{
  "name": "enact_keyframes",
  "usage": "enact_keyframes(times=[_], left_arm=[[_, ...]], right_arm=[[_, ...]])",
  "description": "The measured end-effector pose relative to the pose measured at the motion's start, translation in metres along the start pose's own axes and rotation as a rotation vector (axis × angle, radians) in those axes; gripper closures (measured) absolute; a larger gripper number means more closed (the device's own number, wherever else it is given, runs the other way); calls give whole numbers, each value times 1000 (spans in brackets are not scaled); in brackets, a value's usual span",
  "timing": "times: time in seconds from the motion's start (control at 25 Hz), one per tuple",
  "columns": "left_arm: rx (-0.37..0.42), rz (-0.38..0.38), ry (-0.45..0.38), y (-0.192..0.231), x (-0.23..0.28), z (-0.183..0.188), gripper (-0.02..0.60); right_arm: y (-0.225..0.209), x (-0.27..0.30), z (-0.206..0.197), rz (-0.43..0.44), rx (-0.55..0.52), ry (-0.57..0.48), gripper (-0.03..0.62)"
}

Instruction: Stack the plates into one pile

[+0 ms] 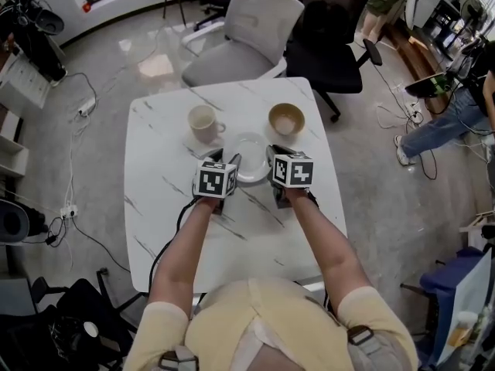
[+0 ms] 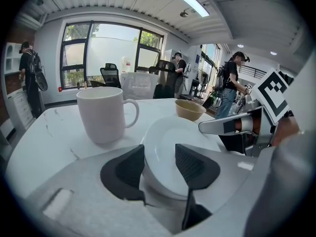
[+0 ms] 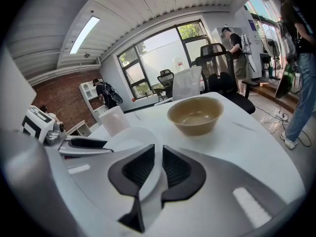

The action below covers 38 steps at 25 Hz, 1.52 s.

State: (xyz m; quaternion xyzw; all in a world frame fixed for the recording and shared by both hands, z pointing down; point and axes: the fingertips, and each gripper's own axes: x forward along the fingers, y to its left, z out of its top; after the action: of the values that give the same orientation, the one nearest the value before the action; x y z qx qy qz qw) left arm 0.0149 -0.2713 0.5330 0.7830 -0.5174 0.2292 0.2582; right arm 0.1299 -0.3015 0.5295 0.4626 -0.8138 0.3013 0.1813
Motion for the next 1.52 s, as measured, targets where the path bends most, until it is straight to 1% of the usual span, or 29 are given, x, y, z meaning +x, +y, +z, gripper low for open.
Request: enact_keyframes(times=[0.2,0.4,0.48,0.56,0.6,0.72,0.84,1.04,1.12,1.28,1.36,1.52], left_arm=[[-8,-1,8,-1,3,-3,376],[3,2,-2,0,4,0,373],[25,12,-12,1,4,0,371],[59,36,-23,4,3,1,371],[67,43,-28,5,1,1,371],[54,43,-50,7,-4,5,371],[42,44,-95,11,-17,11,374],[3,28,-170,13,-39,23,435],[-12,27,-198,15,-50,26,484],[-29,12,-248,15,-72,32,560],[-24,5,-262,15,-82,32,580],[-23,-6,-280,17,-100,32,580]], right_arm=[[-3,1,-3,-34,-42,7,536],[-2,1,0,-42,-78,1,534],[-3,0,0,-48,-101,-4,537],[-5,-1,0,-68,-142,-11,563],[-6,-1,1,-78,-166,-12,560],[-4,-5,3,-92,-221,-13,560],[1,-13,5,-94,-252,-27,560],[9,-29,10,-107,-258,-65,562],[13,-36,11,-112,-250,-75,568],[20,-50,14,-122,-235,-95,571],[24,-57,15,-132,-223,-102,574],[35,-71,17,-142,-215,-117,593]])
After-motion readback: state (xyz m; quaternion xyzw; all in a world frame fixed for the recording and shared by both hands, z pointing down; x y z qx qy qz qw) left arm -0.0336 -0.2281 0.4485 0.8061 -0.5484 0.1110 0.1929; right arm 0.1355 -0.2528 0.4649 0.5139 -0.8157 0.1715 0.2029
